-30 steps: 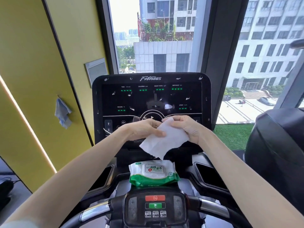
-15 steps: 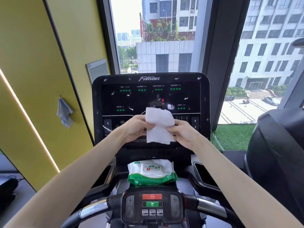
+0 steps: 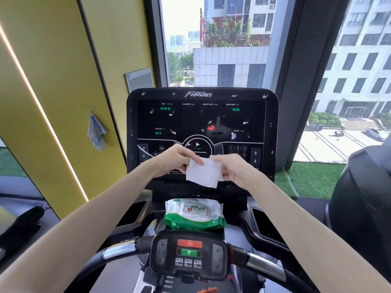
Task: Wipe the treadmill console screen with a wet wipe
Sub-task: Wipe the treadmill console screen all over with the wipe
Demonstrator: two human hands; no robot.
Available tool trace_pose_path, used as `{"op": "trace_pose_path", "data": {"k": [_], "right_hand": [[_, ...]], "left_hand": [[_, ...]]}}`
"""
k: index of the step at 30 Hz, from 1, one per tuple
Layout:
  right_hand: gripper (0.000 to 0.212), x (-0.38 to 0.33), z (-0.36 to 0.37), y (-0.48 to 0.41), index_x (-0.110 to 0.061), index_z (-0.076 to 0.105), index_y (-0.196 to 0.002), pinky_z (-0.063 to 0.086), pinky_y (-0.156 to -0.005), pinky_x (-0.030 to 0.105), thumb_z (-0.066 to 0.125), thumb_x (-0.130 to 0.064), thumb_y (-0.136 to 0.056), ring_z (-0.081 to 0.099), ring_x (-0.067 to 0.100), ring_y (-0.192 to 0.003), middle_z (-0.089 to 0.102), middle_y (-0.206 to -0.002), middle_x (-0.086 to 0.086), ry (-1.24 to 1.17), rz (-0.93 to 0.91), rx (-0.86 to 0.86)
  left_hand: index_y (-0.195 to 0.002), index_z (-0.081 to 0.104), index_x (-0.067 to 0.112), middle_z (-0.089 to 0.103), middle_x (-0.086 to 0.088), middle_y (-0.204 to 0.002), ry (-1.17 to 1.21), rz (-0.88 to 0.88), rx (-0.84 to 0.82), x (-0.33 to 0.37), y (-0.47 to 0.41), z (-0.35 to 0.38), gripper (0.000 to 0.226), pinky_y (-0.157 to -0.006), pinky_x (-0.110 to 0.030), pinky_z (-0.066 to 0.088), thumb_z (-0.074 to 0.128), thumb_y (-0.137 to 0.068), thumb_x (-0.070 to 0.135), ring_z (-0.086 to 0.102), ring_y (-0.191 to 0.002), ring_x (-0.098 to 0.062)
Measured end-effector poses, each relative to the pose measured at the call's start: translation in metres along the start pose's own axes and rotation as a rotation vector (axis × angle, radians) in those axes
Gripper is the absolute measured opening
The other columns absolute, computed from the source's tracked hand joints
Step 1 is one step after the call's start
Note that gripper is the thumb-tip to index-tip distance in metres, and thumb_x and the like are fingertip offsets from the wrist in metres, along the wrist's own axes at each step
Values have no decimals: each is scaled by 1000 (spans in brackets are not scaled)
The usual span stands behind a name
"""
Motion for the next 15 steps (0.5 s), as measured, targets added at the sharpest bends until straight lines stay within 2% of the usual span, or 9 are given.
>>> {"op": "trace_pose_path", "data": {"k": [2,4,6,7,10,13,15], "right_hand": [[24,-1,9,-3,1,67,-93,52,-62,29,69,-19,-80,62,19,-71,67,-84,13,113,-54,27],[15,-4,21,-5,-1,63,-82,50,-52,24,71,-13,-78,61,14,-61,65,-75,9,152,-87,56],[12,-7,37,-9,-5,58,-72,52,-50,25,68,-7,-79,61,15,-58,62,-72,9,154,-100,109],[13,-9,45,-12,-6,57,-70,54,-52,27,67,-5,-79,61,17,-59,62,-73,11,144,-99,137],[8,-14,71,-22,-3,59,-77,58,-57,35,64,-7,-80,65,28,-64,63,-79,20,89,-55,152],[9,-19,94,-28,-6,57,-72,59,-61,37,60,-8,-80,67,30,-65,63,-75,17,89,17,132],[8,-22,105,-30,-6,59,-73,59,-64,38,57,-8,-81,66,27,-61,64,-73,16,110,15,103]], "left_hand": [[-97,72,2,71,-8,-100,9,-16,33,0,8,-1,31,-73,-29,56,44,-87,-8,66,-88,-21],[-99,71,8,68,-9,-106,61,-50,118,-2,14,-5,34,-82,-34,56,41,-87,-1,64,-98,-22],[-104,69,14,67,-10,-105,133,-67,209,-6,22,-6,32,-82,-36,56,43,-88,6,63,-97,-22],[-109,66,17,66,-9,-101,119,-45,250,-8,26,-6,28,-79,-33,56,49,-88,9,63,-93,-19],[-124,53,16,58,4,-92,-241,69,423,-12,32,-3,47,-65,-9,43,62,-79,4,54,-75,-6],[-115,51,11,60,-2,-95,-455,105,659,-19,35,-2,39,-63,-17,41,53,-79,-5,54,-79,-14],[-100,48,15,58,-3,-94,-500,120,711,-26,35,-4,27,-65,-25,41,49,-80,-3,53,-83,-18]]}}
Point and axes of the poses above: each hand's wrist, its own y-axis away from the middle knuckle, its own z-axis out of the palm, x = y × z, the point moved 1 cm from there along -y, towards the middle knuckle
